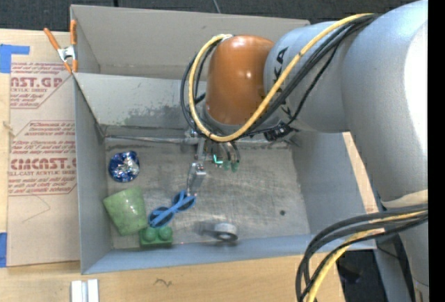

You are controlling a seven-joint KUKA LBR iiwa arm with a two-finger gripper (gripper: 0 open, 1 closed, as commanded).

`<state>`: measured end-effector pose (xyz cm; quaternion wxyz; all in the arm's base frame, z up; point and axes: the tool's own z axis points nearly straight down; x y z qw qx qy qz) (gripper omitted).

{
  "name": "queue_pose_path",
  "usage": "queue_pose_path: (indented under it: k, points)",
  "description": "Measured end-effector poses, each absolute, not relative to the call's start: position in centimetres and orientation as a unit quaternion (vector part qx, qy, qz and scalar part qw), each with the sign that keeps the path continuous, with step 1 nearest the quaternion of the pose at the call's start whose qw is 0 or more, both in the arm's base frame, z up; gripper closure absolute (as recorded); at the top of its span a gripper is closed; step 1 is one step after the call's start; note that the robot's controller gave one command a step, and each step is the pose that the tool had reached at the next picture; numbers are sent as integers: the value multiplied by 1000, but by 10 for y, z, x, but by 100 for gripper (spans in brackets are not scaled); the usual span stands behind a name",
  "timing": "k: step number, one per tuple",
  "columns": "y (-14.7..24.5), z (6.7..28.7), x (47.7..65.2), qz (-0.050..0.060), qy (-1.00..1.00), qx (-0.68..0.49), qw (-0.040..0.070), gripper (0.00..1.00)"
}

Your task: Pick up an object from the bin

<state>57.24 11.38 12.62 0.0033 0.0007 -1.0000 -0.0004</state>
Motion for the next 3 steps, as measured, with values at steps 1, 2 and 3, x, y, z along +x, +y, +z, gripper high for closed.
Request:
queue_pose_path:
  k: [1,2,3]
  points:
    - [128,71,507,-1,-999,53,-3,0]
    - [128,73,506,0,-999,53,3,100]
    - [127,272,508,-1,-991,135,-5,100]
